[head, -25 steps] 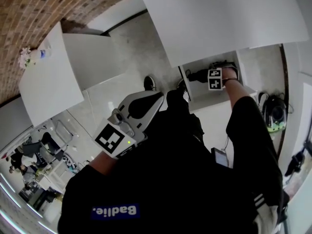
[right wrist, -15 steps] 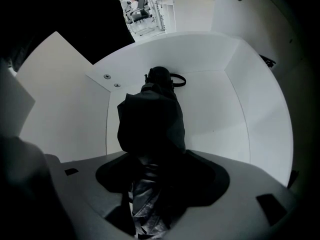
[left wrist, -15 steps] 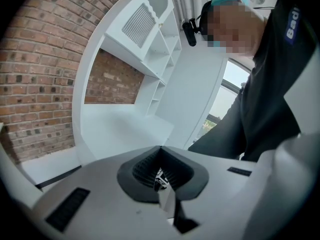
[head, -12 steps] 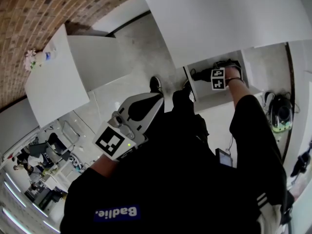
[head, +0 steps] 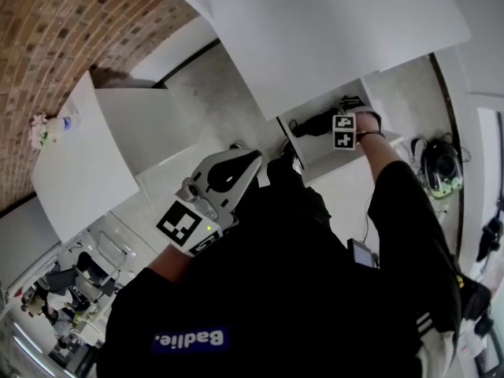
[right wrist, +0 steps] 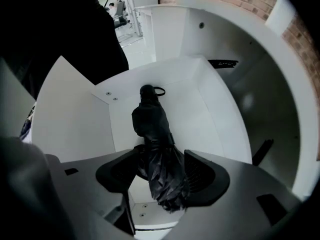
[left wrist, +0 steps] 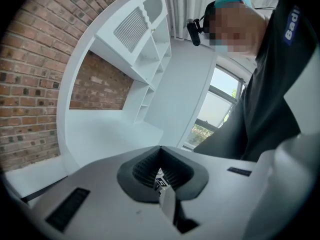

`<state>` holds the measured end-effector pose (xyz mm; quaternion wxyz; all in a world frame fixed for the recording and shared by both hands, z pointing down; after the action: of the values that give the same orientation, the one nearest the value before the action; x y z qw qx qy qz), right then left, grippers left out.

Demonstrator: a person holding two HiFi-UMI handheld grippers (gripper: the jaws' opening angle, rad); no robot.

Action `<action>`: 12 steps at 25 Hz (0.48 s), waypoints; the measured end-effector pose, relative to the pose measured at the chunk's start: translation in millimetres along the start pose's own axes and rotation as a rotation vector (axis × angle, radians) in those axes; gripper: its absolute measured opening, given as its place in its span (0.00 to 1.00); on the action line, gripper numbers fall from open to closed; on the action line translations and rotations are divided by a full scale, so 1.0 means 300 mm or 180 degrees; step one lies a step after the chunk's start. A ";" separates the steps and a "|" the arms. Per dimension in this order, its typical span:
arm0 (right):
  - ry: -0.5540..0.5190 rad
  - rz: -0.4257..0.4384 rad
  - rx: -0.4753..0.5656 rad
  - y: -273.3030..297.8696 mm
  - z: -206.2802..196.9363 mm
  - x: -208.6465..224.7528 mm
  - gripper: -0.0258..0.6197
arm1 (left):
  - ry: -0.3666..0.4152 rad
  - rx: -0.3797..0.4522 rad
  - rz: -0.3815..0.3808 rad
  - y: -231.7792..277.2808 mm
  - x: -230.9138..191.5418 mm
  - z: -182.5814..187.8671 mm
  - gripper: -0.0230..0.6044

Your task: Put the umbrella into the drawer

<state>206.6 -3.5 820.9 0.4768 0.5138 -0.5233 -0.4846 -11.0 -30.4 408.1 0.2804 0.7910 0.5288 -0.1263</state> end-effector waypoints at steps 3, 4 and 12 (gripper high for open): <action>0.0352 -0.0221 0.0063 -0.104 -0.011 -0.008 0.48 | 0.0078 0.0052 -0.0224 0.003 0.015 0.030 0.04; 0.0497 -0.0307 0.0122 -0.143 -0.004 -0.012 0.48 | 0.0097 0.0054 -0.0292 0.001 0.020 0.039 0.04; 0.1777 -0.1107 0.0687 -0.464 0.069 -0.041 0.48 | 0.0210 0.0139 -0.0766 -0.037 0.025 0.113 0.04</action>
<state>196.7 8.9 680.5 0.4548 0.7555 -0.3254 -0.3412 -14.8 -41.2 373.4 0.2284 0.7315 0.6260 -0.1444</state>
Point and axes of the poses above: the fingertips, and each gripper's own axes: y forward along the fingers, x to its right, z out of its top, the point moved 2 cm from there along -y, backward along the fingers, and after that the axes turned 7 degrees about -y, right-handed, at the moved point
